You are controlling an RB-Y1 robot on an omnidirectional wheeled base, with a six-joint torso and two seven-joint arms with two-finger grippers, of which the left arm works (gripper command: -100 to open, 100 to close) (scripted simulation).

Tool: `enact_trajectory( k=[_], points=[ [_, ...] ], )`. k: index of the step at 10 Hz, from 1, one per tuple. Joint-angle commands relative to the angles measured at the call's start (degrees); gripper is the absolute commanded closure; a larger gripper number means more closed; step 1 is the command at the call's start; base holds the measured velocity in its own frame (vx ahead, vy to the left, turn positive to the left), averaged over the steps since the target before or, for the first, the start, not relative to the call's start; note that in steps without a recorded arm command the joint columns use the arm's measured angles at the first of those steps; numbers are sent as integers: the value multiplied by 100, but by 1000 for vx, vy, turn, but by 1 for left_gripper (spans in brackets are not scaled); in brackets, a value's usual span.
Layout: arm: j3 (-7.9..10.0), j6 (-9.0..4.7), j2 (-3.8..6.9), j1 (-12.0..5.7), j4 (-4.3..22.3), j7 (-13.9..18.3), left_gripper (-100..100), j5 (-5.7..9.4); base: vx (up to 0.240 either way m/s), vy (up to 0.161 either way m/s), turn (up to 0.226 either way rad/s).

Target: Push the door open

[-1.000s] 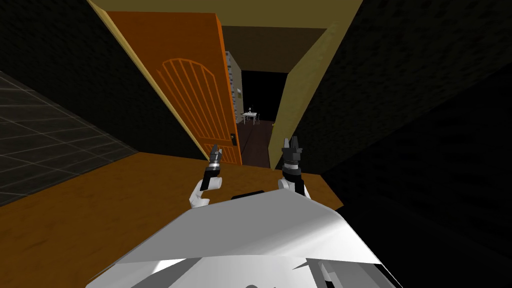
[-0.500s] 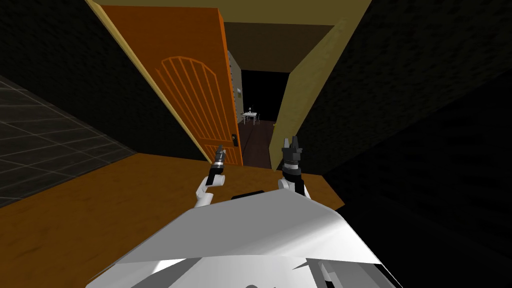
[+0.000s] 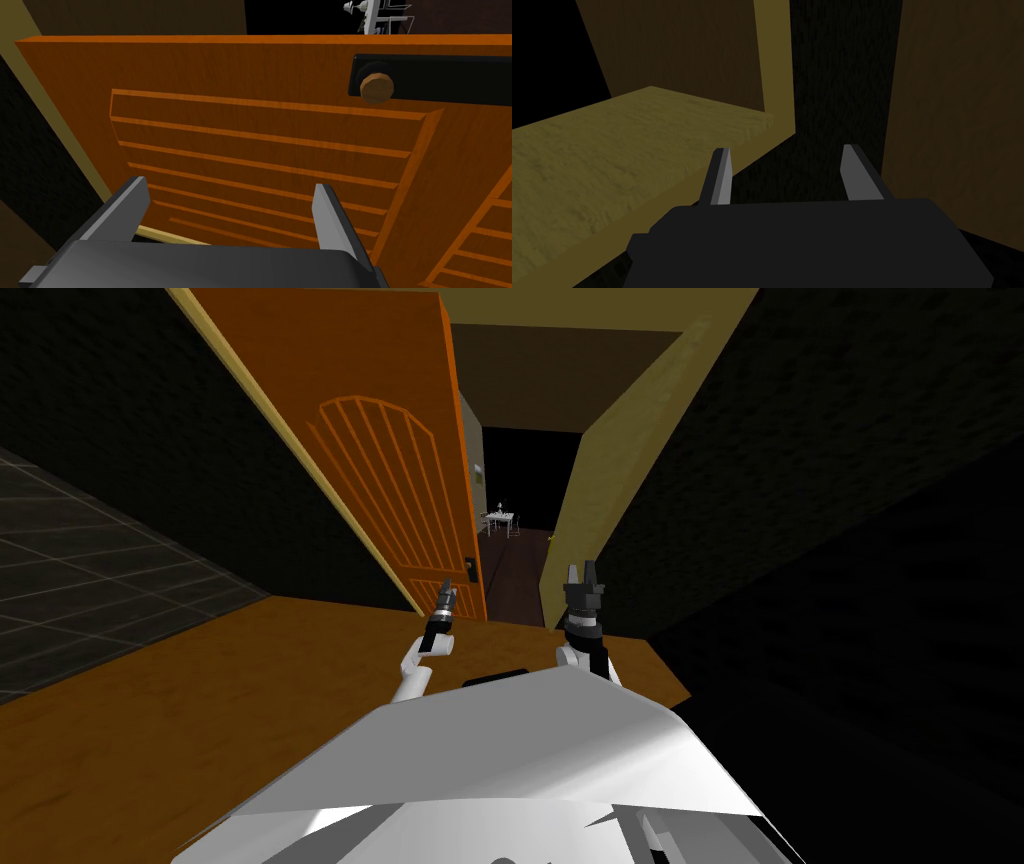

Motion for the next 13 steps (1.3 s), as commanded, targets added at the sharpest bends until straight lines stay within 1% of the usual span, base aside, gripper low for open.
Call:
enact_trajectory(
  k=[1, 2, 3, 4, 5, 6, 7, 8, 9, 10, 11, 12, 13],
  points=[
    [-28, -1, 3, -168, 286, 49, -100, 4, 54, 51, -9],
    [-28, -1, 3, -168, 336, 49, -100, 4, 43, 46, -8],
    [-50, 1, -4, -326, 564, 85, -100, 5, 47, 40, -8],
    [-50, 1, -4, -326, 601, 85, -100, 5, 44, 40, -7],
    [-72, 2, -13, -479, 766, 120, -100, 7, 53, 57, -7],
    [-72, 2, -13, -479, 855, 120, -100, 7, 44, 47, -11],
    [-92, 4, -24, -628, 1088, 154, -100, 8, 51, 41, -9],
    [-113, 5, -34, -778, 1264, 188, -100, 9, 69, 72, -14],
    [-113, 5, -34, -778, 1353, 188, -100, 9, 57, 65, -11],
    [-133, 6, -45, -920, 1590, 220, -100, 11, 62, 57, -6],
    [-152, 7, -58, -1056, 1747, 251, -100, 12, 89, 62, -13],
    [-171, 9, -71, -1191, 1961, 282, -100, 13, 92, 73, -19],
    [-171, 9, -71, -1191, 2041, 282, -100, 13, 54, 50, -9]
  ],
)
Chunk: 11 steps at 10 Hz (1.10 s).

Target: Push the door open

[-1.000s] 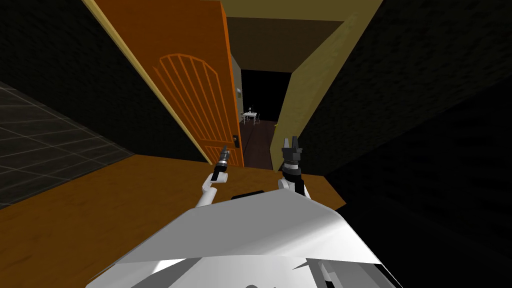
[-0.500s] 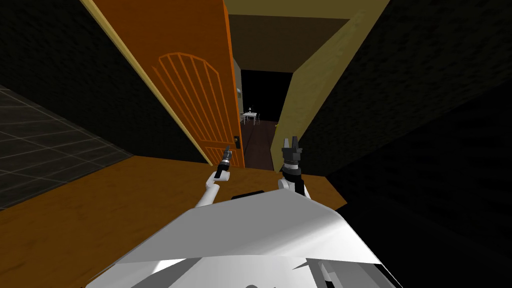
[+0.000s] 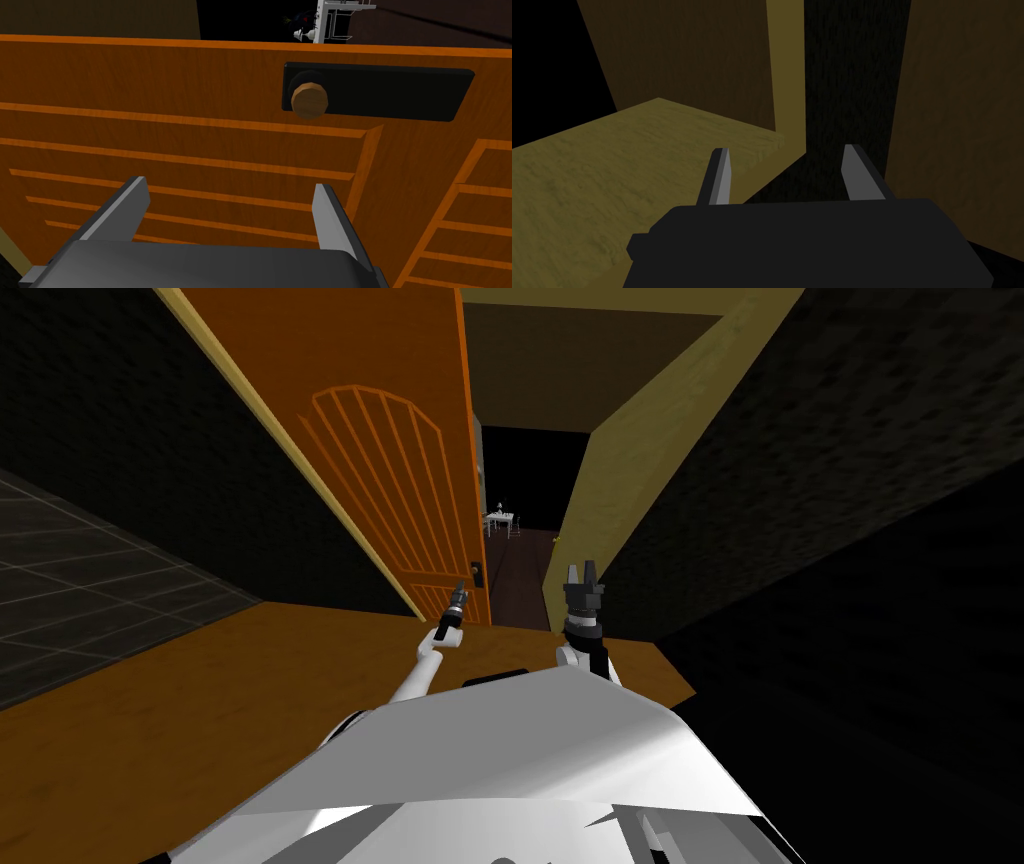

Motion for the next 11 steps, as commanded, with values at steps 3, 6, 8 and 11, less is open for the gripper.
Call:
enact_trajectory(
  k=[3, 6, 8, 11],
  points=[
    [-32, 14, -48, -282, 488, 49, -100, 1, 44, 39, -6],
    [-64, 16, -75, -513, 875, 102, -100, 3, 54, 47, -9],
    [-77, 17, -89, -606, 1029, 123, -100, 4, 53, 42, -9],
    [-103, 19, -116, -791, 1338, 165, -100, 5, 50, 41, -6]
  ],
)
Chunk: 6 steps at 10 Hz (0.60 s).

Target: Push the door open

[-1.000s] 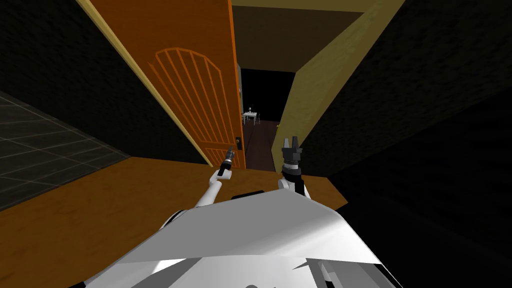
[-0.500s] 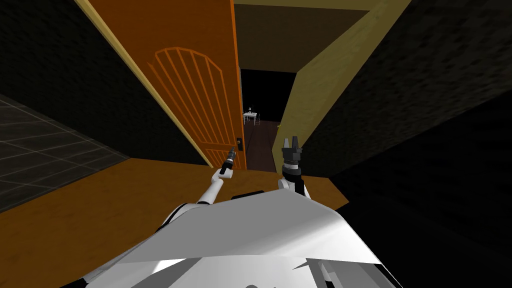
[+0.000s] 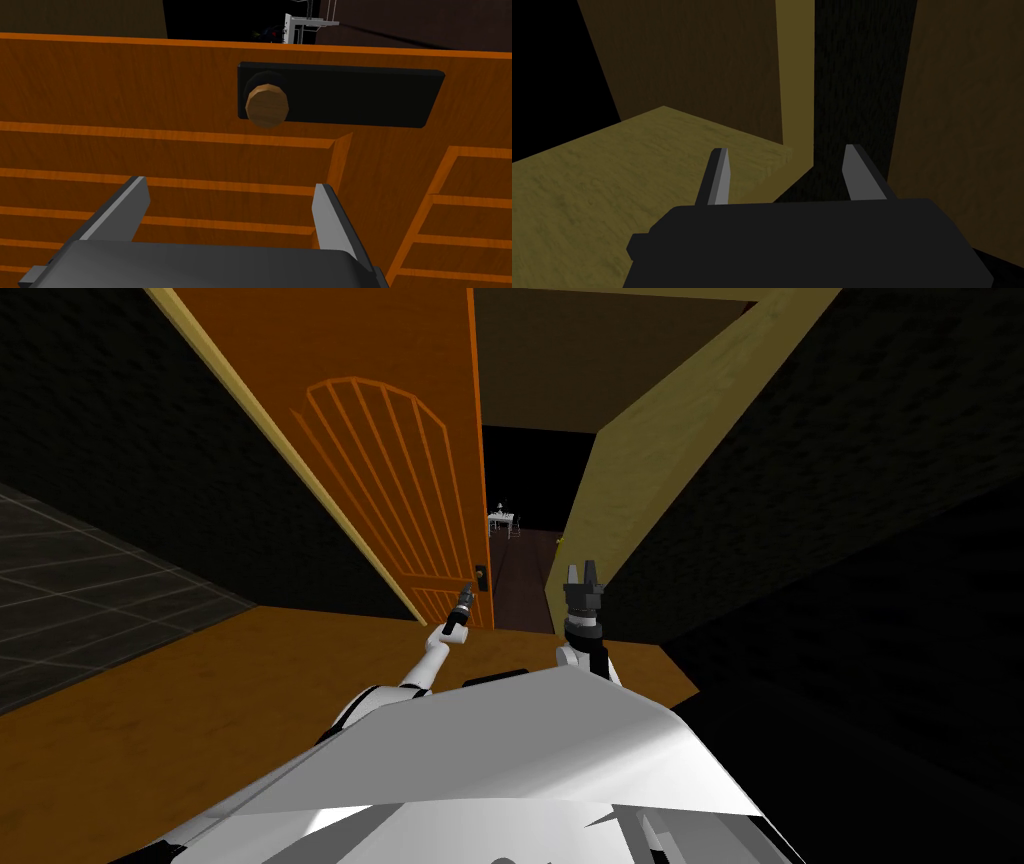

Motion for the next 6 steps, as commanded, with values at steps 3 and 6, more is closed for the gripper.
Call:
enact_trajectory(
  k=[3, 6],
  points=[
    [-27, -15, -34, -230, 386, 51, -100, 4, 44, 28, -6],
    [-9, -45, 16, -289, 501, 47, -100, 11, 64, 13, -14]
  ],
)
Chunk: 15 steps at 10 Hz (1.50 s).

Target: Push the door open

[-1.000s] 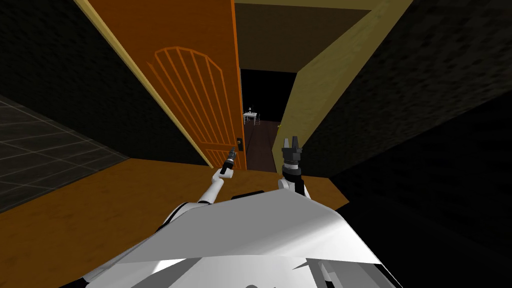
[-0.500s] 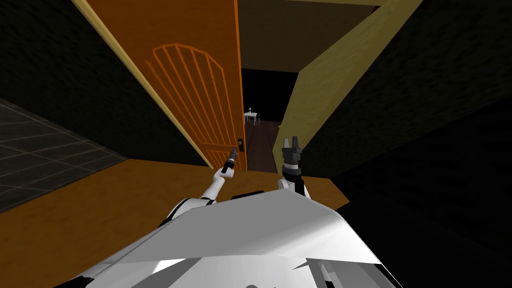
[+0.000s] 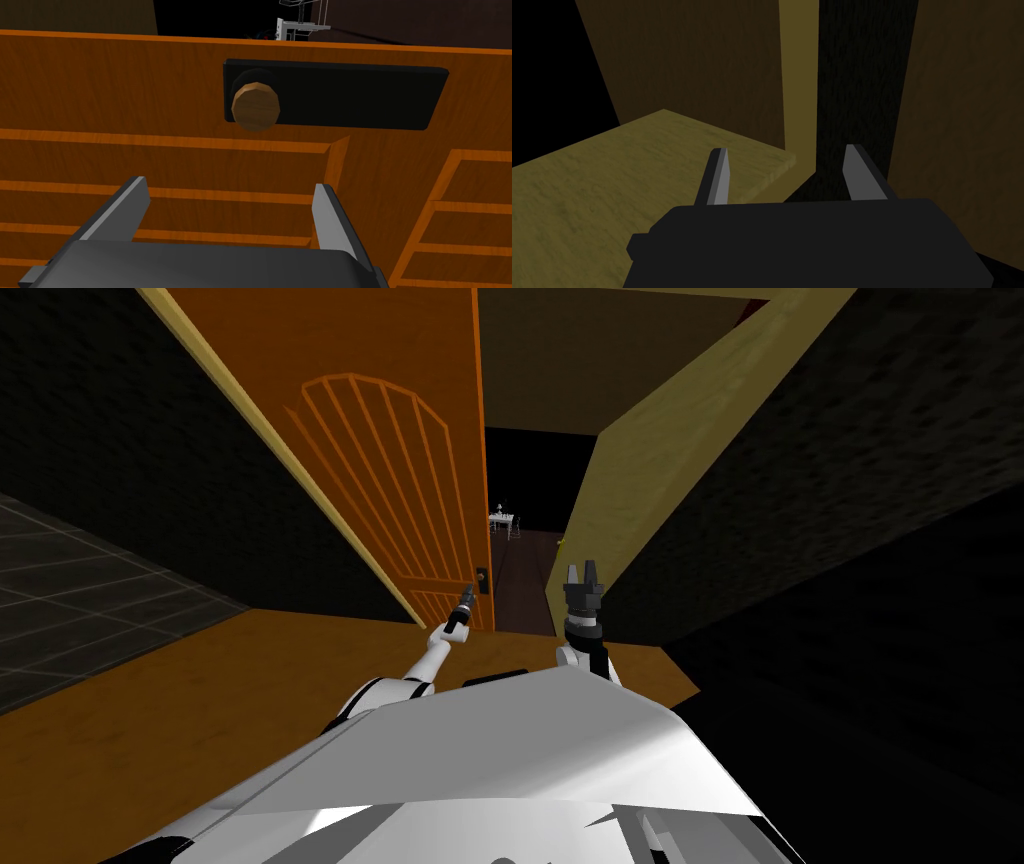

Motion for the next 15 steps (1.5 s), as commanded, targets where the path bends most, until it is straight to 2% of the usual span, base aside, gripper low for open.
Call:
enact_trajectory(
  k=[1, 4, 8, 9, 10, 15],
  points=[
    [18, -7, 49, -5, 11, -8, -100, 5, 185, -31, -21],
    [49, -25, 78, 0, 31, -21, -100, 15, 199, -51, -23],
    [90, -49, -5, 7, 57, -37, -100, 27, 193, -33, -23],
    [82, -45, 16, 13, 45, -34, -100, 24, 79, -19, -2],
    [82, -45, 16, 13, 45, -34, 100, 24, -9, 5, 8],
    [82, -45, 16, 13, 45, -34, 100, 24, -9, 3, -4]
  ],
)
